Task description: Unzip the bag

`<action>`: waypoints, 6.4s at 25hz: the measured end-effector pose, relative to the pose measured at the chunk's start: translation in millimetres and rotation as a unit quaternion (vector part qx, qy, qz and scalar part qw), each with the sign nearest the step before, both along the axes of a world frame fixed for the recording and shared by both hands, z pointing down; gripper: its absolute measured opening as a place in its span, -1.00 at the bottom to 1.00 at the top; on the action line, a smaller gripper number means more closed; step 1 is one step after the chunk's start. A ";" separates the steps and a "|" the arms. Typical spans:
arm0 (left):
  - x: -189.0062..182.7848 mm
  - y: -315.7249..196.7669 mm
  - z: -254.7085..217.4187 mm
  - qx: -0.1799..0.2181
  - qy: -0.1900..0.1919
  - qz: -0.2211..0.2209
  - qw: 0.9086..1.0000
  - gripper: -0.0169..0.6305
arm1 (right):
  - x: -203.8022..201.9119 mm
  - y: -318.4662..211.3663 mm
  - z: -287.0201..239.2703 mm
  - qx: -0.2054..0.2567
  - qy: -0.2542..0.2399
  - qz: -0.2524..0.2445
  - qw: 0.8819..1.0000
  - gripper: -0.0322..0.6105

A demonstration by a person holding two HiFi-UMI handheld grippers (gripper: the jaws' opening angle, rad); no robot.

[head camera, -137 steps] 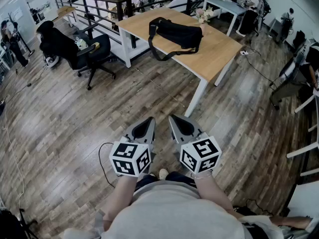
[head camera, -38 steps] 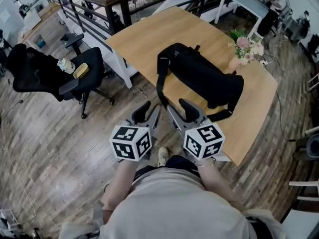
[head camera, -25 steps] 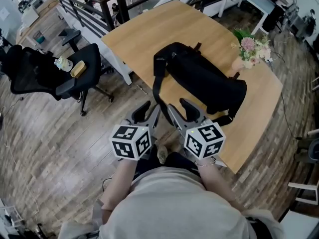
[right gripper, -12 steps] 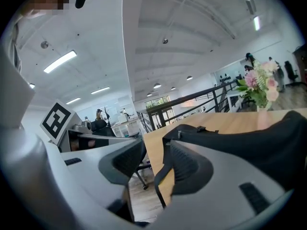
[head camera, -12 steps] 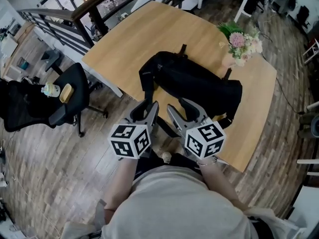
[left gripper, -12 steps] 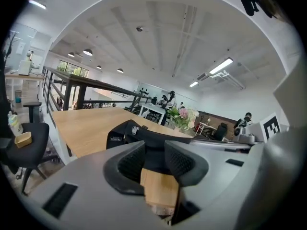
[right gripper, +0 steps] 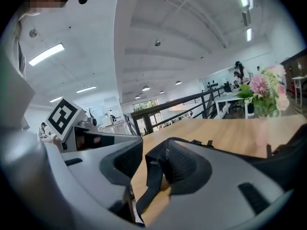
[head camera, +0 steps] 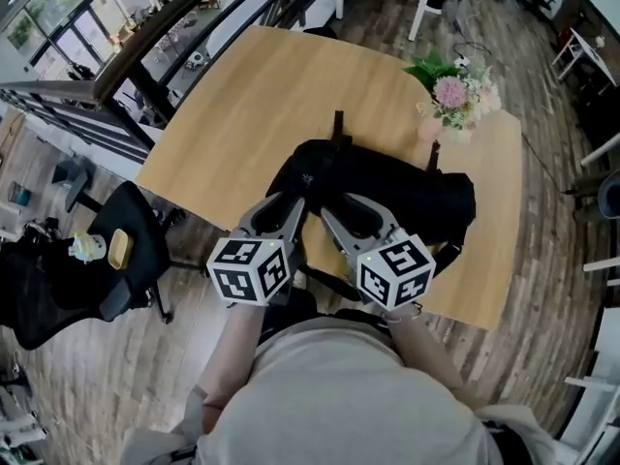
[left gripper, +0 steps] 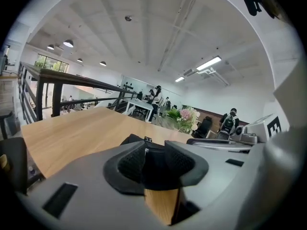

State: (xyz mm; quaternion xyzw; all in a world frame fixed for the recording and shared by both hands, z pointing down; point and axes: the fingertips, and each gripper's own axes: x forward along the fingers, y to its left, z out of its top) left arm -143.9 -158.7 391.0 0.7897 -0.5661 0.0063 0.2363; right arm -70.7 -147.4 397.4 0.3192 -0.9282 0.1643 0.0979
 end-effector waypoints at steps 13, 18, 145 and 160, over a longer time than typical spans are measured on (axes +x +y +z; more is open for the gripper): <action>-19.4 -68.4 13.4 -0.009 -0.013 0.115 0.993 -0.48 | -21.7 -53.3 4.8 0.016 0.016 0.098 0.995 -0.40; -17.1 -76.7 21.0 -0.012 0.005 0.156 0.988 -0.34 | -18.4 -58.6 8.1 0.022 0.026 0.132 0.991 -0.40; -6.0 -73.5 68.9 -0.099 0.085 0.219 0.967 -0.76 | -4.7 -60.4 42.3 -0.002 0.086 0.195 0.977 -0.87; -9.2 -77.5 70.7 -0.093 0.057 0.151 0.983 -0.76 | 45.6 -60.3 40.1 -0.023 0.054 0.195 0.979 -0.87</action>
